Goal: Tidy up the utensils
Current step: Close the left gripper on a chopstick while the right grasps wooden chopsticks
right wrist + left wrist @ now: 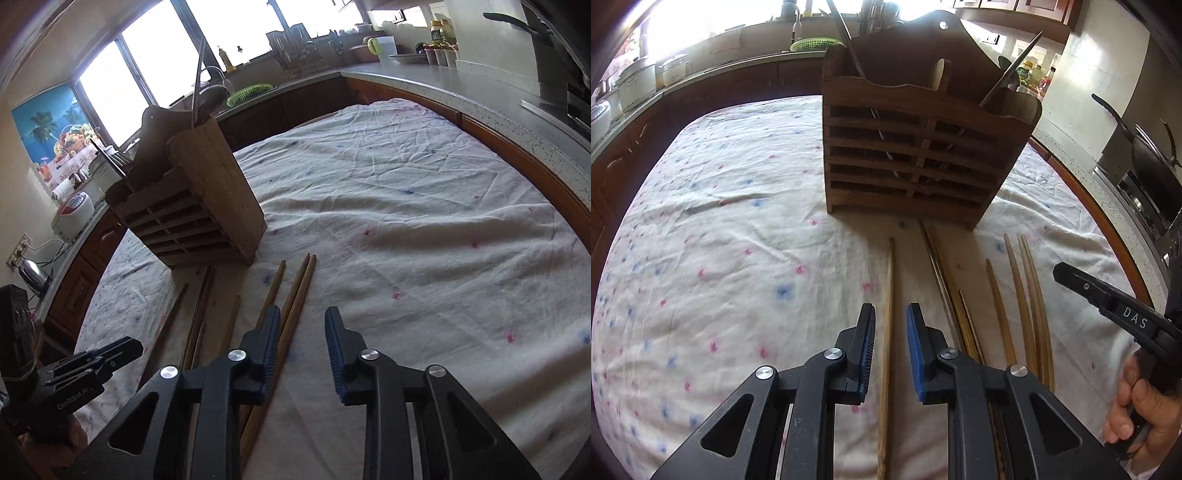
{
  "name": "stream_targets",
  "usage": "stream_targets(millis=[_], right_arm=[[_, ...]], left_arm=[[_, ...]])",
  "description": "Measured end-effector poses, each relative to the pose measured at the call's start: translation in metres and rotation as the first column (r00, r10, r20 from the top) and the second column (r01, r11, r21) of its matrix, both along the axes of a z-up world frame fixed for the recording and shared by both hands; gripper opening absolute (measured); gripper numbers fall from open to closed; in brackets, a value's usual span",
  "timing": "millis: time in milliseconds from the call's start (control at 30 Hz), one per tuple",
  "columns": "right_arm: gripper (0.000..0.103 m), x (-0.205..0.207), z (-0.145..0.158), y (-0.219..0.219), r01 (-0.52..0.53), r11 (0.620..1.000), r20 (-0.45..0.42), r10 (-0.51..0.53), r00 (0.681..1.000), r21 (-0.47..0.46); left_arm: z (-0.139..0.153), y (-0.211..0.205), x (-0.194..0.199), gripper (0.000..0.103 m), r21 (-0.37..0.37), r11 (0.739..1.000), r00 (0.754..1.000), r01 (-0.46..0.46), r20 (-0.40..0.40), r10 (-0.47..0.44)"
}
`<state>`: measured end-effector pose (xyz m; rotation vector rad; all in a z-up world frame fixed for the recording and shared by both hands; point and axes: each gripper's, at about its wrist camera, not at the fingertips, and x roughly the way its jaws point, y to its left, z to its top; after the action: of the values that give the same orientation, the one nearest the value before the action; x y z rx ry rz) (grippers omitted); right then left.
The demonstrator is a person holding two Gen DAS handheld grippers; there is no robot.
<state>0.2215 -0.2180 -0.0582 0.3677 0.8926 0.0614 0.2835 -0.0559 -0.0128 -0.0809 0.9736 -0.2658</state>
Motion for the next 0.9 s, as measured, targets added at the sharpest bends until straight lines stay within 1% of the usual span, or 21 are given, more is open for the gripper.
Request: stream_targets(millis=[67, 133, 167, 200, 233, 300, 433, 533, 567, 633, 667, 733, 800, 867, 900], right_arm=[[0.019, 0.015, -0.007, 0.005, -0.019, 1.000, -0.027, 0.018, 0.999, -0.016], [0.011, 0.027, -0.013, 0.009, -0.031, 0.998, -0.057, 0.028, 0.998, -0.049], [0.010, 0.032, -0.017, 0.010, -0.035, 0.998, -0.072, 0.031, 0.997, -0.055], [0.009, 0.036, -0.019, 0.010, -0.035, 0.998, -0.065, 0.031, 0.997, -0.052], [0.008, 0.039, -0.020, 0.011, -0.032, 0.997, -0.062, 0.028, 0.998, -0.068], [0.008, 0.045, -0.021, 0.010, -0.024, 0.996, -0.060, 0.019, 0.998, -0.088], [0.009, 0.057, -0.022, 0.006, -0.010, 0.998, -0.077, 0.005, 0.997, -0.063], [0.013, 0.050, -0.021, 0.006, -0.022, 0.998, -0.082, 0.017, 0.996, -0.054], [0.013, 0.046, -0.021, 0.007, -0.025, 0.999, -0.080, 0.022, 0.997, -0.041], [0.013, 0.041, -0.021, 0.009, -0.034, 0.998, -0.076, 0.030, 0.997, -0.055], [0.013, 0.042, -0.020, 0.012, -0.038, 0.997, -0.073, 0.033, 0.997, -0.066], [0.013, 0.047, -0.022, 0.014, -0.043, 0.998, -0.081, 0.039, 0.996, -0.040], [0.012, 0.052, -0.022, 0.020, -0.054, 0.997, -0.076, 0.049, 0.996, -0.055], [0.014, 0.056, -0.024, 0.026, -0.072, 0.995, -0.082, 0.066, 0.994, -0.068], [0.011, 0.056, -0.024, 0.028, -0.076, 0.993, -0.077, 0.069, 0.995, -0.091]], left_arm=[[-0.007, -0.006, 0.014, 0.017, 0.012, 1.000, 1.000, 0.012, -0.012, -0.012], [-0.016, -0.014, 0.028, 0.017, 0.034, 0.999, 0.999, 0.021, -0.030, -0.020], [-0.021, -0.017, 0.034, 0.017, 0.040, 0.999, 0.999, 0.027, -0.041, -0.025], [-0.023, -0.018, 0.038, 0.017, 0.047, 0.998, 0.999, 0.030, -0.025, -0.029], [-0.025, -0.020, 0.041, 0.017, 0.060, 0.998, 0.999, 0.033, -0.023, -0.032], [-0.027, -0.021, 0.048, 0.017, 0.062, 0.998, 0.999, 0.031, -0.019, -0.029], [-0.029, -0.021, 0.055, 0.017, 0.052, 0.998, 0.999, 0.028, -0.033, -0.026], [-0.029, -0.013, 0.052, 0.017, 0.053, 0.998, 0.999, 0.036, -0.031, -0.034], [-0.030, -0.011, 0.052, 0.017, 0.051, 0.998, 0.999, 0.032, -0.034, -0.030], [-0.030, -0.009, 0.055, 0.017, 0.047, 0.999, 0.999, 0.028, -0.040, -0.026], [-0.031, -0.010, 0.057, 0.017, 0.051, 0.998, 0.999, 0.025, -0.040, -0.023], [-0.031, -0.015, 0.057, 0.017, 0.069, 0.997, 0.999, 0.024, -0.033, -0.022], [-0.031, -0.020, 0.059, 0.017, 0.081, 0.996, 0.999, 0.024, -0.025, -0.022], [-0.033, -0.023, 0.060, 0.014, 0.087, 0.996, 0.999, 0.031, -0.014, -0.030], [-0.034, -0.026, 0.060, 0.012, 0.091, 0.995, 0.999, 0.037, -0.010, -0.036]])
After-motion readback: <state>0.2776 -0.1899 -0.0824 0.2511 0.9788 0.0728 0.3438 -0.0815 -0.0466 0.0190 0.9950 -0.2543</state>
